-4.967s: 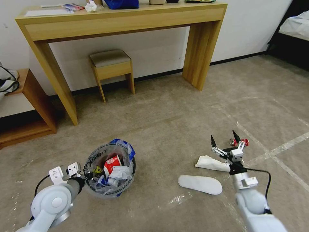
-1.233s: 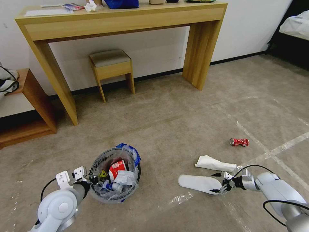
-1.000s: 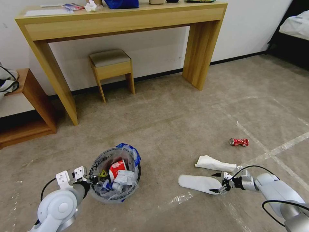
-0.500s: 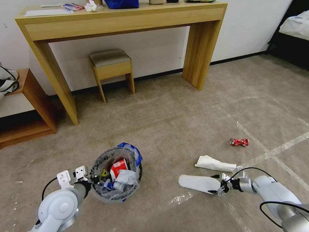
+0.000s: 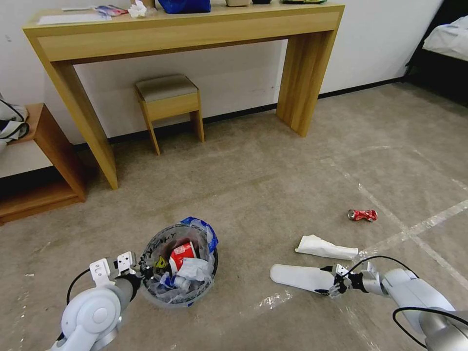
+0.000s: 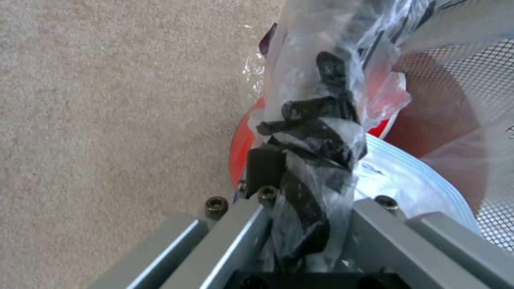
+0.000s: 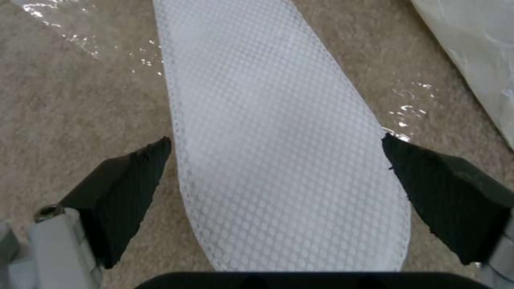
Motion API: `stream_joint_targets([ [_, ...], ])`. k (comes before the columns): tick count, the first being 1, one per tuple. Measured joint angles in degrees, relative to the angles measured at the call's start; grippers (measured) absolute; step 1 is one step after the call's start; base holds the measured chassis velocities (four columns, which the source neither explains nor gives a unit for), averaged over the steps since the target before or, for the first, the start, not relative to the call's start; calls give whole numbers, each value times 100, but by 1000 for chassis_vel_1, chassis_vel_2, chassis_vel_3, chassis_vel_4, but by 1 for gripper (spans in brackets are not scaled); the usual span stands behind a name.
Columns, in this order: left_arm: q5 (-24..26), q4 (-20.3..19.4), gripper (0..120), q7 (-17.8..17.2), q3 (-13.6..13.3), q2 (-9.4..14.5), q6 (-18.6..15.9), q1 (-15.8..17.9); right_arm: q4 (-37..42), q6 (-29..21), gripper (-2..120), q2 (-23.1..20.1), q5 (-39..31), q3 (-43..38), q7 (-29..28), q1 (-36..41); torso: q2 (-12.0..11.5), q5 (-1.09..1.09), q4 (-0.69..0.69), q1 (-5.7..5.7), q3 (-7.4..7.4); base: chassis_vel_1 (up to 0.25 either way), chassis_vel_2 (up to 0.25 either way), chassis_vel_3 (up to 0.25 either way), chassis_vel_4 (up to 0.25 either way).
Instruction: Pick up the trash bin and place the garbage on the floor into it.
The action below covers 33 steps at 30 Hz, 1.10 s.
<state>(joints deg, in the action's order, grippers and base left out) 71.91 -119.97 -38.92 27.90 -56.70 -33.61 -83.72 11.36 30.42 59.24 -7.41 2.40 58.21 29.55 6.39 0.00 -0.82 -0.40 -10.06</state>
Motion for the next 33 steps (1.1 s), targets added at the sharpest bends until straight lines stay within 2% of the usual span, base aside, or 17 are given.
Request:
stream_joint_targets([
  [17,-79,-21,0,57,-48,4,16,4,-51,-109,100,50,40,22,-390,24,0,0,0,0,0,0,0,0,0],
  [33,-96,-34,0,71,-61,-1,18,10,113,45,100,90,164,53,-150,7,0,1,0,0,0,0,0,0,0],
])
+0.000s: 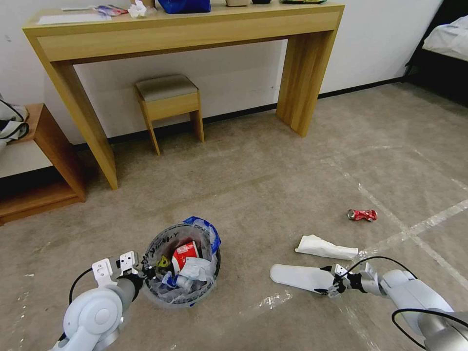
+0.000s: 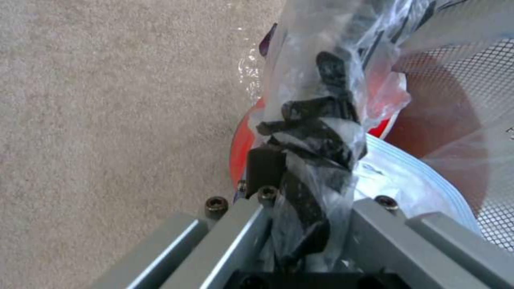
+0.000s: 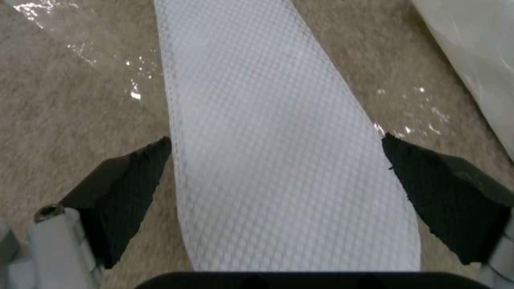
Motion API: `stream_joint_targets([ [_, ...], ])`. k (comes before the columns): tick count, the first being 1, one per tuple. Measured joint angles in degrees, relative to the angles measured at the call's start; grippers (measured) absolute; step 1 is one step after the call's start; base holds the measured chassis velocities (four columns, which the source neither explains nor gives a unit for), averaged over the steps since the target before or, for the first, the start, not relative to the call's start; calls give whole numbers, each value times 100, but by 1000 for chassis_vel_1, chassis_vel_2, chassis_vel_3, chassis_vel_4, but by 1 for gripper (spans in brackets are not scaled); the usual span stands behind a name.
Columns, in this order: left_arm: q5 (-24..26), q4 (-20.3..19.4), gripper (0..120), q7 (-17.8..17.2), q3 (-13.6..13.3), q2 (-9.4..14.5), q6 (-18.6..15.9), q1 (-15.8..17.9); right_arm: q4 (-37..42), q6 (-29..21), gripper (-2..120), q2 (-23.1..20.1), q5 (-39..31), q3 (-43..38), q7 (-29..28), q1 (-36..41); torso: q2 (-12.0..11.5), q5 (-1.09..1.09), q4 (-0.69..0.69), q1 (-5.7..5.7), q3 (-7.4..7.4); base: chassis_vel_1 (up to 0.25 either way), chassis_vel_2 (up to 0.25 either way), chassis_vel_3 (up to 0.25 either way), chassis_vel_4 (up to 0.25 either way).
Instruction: Pick up the trash bin and place the garbage on the floor into it.
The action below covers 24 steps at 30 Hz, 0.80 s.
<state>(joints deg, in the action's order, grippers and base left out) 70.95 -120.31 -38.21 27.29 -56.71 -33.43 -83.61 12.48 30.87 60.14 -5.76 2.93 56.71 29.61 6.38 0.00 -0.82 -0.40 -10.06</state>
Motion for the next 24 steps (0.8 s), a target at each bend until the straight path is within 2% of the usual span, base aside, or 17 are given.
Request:
stream_joint_targets([
  [5,-2,-26,0,-2,0,-3,0,-15,-75,-12,100,94,88,25,-66,-52,0,0,1,0,0,0,0,0,0],
  [12,-4,-62,0,-1,56,14,0,-62,-123,-127,100,235,413,83,-560,-58,0,0,1,0,0,0,0,0,0],
  [24,-9,-83,0,-1,31,-12,0,-46,-132,-147,100,328,466,118,-700,3,1,1,0,0,0,0,0,0,0],
])
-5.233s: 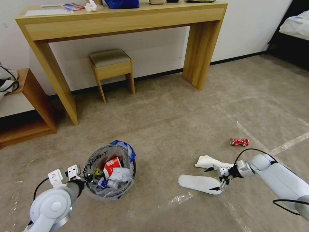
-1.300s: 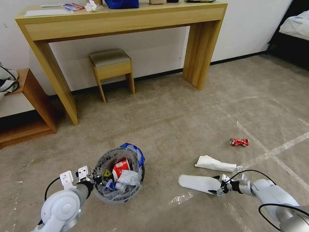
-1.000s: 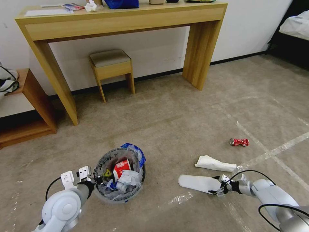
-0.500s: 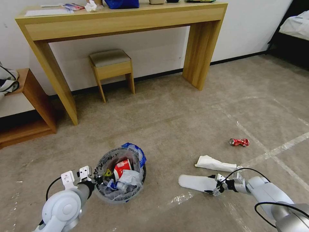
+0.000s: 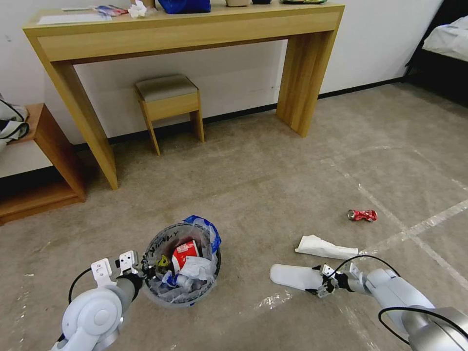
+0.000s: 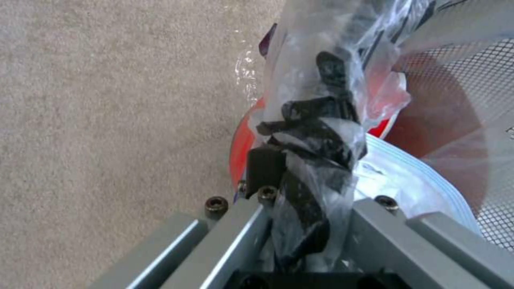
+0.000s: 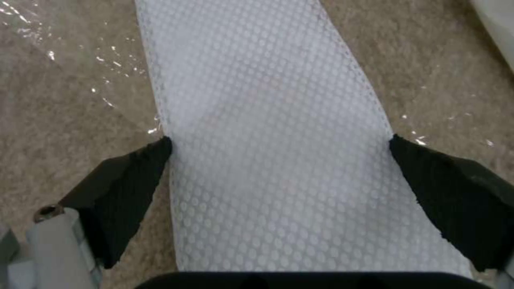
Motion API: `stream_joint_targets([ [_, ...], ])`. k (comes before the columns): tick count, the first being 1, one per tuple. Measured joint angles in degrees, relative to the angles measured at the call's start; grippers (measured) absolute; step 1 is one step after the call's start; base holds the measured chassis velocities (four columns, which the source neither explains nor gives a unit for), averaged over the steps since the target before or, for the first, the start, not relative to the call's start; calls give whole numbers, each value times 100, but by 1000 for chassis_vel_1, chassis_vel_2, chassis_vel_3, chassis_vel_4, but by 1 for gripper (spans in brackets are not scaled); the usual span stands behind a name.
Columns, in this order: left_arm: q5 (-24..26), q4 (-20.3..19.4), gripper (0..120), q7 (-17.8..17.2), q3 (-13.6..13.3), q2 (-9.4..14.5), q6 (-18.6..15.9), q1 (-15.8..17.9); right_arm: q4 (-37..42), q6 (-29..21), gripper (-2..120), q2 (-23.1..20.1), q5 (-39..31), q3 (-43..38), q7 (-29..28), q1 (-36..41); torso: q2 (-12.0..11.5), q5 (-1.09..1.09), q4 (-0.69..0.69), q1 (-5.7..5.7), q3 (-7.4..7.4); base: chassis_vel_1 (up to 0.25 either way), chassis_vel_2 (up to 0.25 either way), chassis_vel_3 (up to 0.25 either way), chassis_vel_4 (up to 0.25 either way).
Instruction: Pick up the trash bin and place the garbage on the floor into it.
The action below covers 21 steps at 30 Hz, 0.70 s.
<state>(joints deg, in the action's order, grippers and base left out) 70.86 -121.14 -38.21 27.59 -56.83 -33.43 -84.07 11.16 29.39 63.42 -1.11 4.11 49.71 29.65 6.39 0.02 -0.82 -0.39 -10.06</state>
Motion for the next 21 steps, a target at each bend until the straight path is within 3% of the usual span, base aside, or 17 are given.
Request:
stream_joint_targets([
  [7,-17,11,0,0,-9,-4,0,6,4,4,100,27,-23,27,28,-4,0,-2,0,0,0,0,0,0,0],
  [12,-26,7,0,1,0,5,0,-5,-2,-2,93,42,-85,24,62,1,0,-1,0,0,0,0,0,0,0],
  [14,-32,14,0,5,-5,4,0,16,2,36,82,51,-120,22,60,15,0,2,-1,0,0,0,0,0,0],
  [21,-56,39,0,13,-52,-11,2,52,12,78,62,71,-140,17,79,30,1,4,-2,0,1,0,0,0,0],
])
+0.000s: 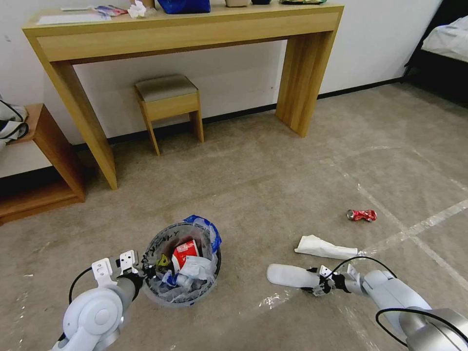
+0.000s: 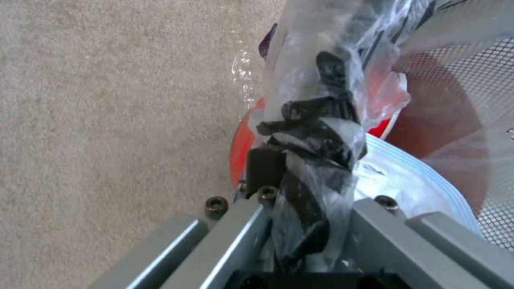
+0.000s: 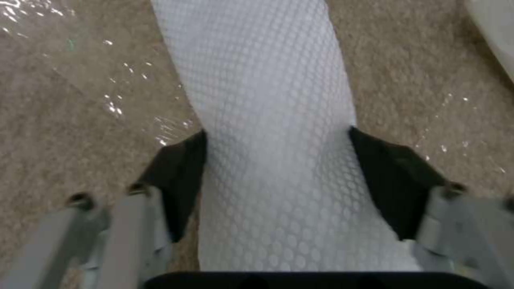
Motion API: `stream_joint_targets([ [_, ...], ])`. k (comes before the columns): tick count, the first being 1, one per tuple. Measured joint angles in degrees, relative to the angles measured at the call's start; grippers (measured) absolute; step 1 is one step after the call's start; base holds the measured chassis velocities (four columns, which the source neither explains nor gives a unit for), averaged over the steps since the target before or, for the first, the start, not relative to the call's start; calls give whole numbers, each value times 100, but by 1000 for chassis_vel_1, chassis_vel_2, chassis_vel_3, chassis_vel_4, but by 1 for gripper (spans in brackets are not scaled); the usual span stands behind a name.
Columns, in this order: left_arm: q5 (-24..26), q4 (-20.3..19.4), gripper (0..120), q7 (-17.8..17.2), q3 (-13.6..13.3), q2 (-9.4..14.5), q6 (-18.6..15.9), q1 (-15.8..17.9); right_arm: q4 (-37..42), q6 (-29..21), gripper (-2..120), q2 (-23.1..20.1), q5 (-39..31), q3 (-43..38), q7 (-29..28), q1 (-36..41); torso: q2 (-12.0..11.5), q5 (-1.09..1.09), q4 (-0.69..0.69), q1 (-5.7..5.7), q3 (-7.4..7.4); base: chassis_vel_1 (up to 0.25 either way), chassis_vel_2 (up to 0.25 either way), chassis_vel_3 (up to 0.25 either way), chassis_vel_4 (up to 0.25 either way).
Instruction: Pick up the trash bin and place the garbage on the floor into it.
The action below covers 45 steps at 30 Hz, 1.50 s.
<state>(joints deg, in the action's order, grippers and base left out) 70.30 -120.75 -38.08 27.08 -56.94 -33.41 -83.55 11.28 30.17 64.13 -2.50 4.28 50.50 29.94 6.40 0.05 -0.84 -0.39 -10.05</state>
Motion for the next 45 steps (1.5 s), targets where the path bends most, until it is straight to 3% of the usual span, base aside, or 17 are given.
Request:
stream_joint_targets([
  [2,-15,24,0,3,-9,5,2,23,-5,2,51,10,-16,-1,-5,-8,0,-3,1,0,0,0,0,0,0],
  [9,-27,44,0,9,-25,13,5,42,-12,2,30,18,-30,12,-24,-33,0,-7,2,0,-1,0,0,0,0],
  [12,-54,86,0,24,-66,15,5,65,16,35,14,12,-63,9,-141,-43,-2,-11,7,0,-2,0,0,0,0],
  [17,-55,127,0,23,-91,13,7,119,123,143,3,-62,-216,-31,-126,8,-3,-11,4,0,-2,0,0,0,0],
  [24,-20,108,0,-6,-41,18,10,94,589,353,3,-418,-467,-187,151,56,-3,-8,4,0,-2,0,0,0,0],
  [26,14,81,0,-36,6,23,11,53,1154,448,3,-754,-724,-293,293,116,-3,-3,1,0,-1,0,0,0,0],
  [32,87,13,0,-88,94,21,14,8,2046,518,3,-1129,-1336,-398,467,212,-3,-8,3,0,-1,0,0,0,0],
  [34,121,-66,0,-120,214,5,16,-72,2891,509,3,-1397,-2039,-488,457,259,-2,-4,4,0,-1,0,0,0,0],
  [39,187,-92,0,-157,271,23,29,-87,3803,430,3,-1637,-2663,-674,296,358,-3,-4,3,0,-1,0,0,0,0],
  [45,492,-128,0,-254,319,130,35,-74,5589,55,3,-1837,-3722,-797,-285,347,-2,-4,3,0,-1,0,0,0,0],
])
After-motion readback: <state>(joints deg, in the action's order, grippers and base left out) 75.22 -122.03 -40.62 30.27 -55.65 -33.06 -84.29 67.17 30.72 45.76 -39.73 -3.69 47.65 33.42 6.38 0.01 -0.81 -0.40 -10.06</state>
